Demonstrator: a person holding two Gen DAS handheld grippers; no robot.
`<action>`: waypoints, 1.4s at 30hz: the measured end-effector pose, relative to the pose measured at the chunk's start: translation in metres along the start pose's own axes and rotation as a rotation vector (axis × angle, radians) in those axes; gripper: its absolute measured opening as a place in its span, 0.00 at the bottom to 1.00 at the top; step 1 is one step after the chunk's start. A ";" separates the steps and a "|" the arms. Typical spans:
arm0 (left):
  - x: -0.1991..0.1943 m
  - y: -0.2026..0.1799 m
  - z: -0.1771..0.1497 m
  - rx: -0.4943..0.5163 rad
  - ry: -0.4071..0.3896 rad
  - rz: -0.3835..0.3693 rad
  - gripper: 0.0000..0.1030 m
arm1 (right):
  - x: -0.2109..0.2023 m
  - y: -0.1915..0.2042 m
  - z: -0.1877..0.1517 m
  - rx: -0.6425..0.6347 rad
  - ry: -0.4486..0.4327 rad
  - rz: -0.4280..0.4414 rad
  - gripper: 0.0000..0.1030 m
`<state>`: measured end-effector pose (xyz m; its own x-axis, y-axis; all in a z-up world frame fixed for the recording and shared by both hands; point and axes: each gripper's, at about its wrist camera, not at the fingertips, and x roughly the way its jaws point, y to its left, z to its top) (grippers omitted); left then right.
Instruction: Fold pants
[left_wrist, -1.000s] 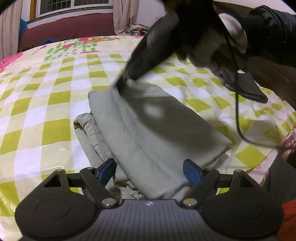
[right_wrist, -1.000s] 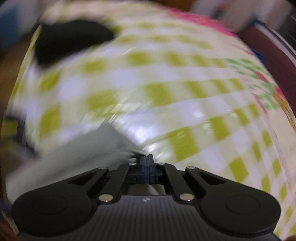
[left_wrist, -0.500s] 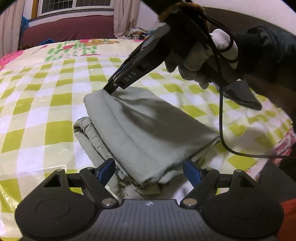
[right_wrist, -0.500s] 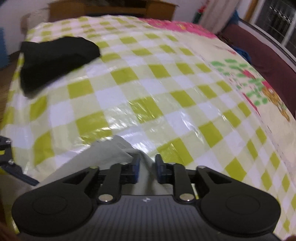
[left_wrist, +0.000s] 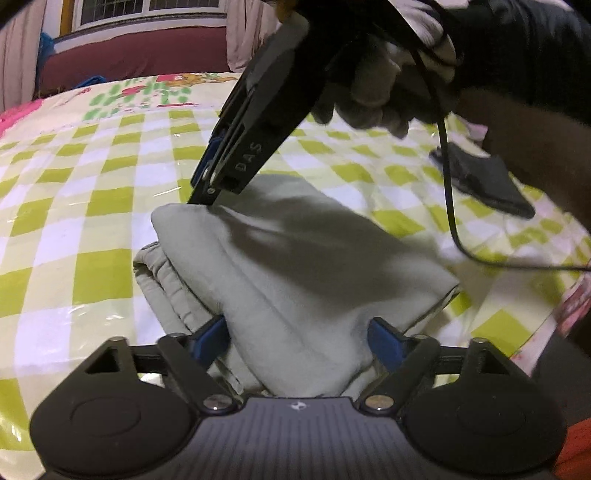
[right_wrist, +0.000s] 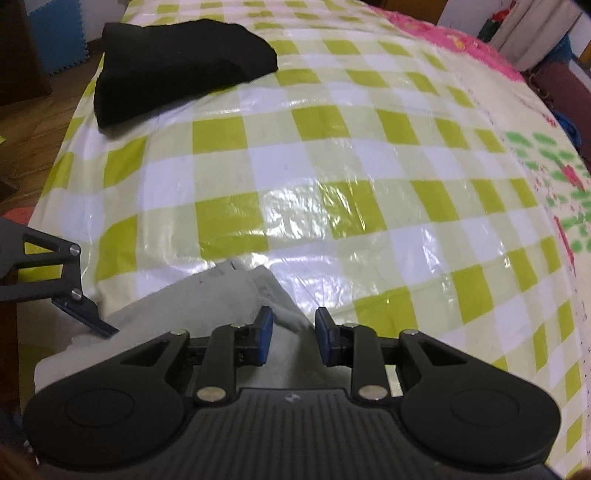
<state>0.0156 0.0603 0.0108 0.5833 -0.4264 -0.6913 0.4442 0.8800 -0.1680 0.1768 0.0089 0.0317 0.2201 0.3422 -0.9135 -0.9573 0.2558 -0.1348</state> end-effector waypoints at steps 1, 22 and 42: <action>0.000 0.000 -0.001 0.005 -0.004 0.004 0.83 | 0.002 0.000 -0.001 -0.011 0.015 -0.003 0.25; -0.006 -0.002 -0.007 0.037 -0.064 -0.019 0.73 | -0.003 0.018 0.029 -0.091 0.040 -0.058 0.00; -0.039 -0.005 -0.016 0.024 -0.025 -0.078 0.79 | -0.022 0.027 0.002 0.256 -0.177 -0.174 0.22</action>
<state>-0.0207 0.0761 0.0273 0.5634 -0.4988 -0.6587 0.5048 0.8389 -0.2035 0.1462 0.0102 0.0485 0.4262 0.4192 -0.8016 -0.8296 0.5345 -0.1616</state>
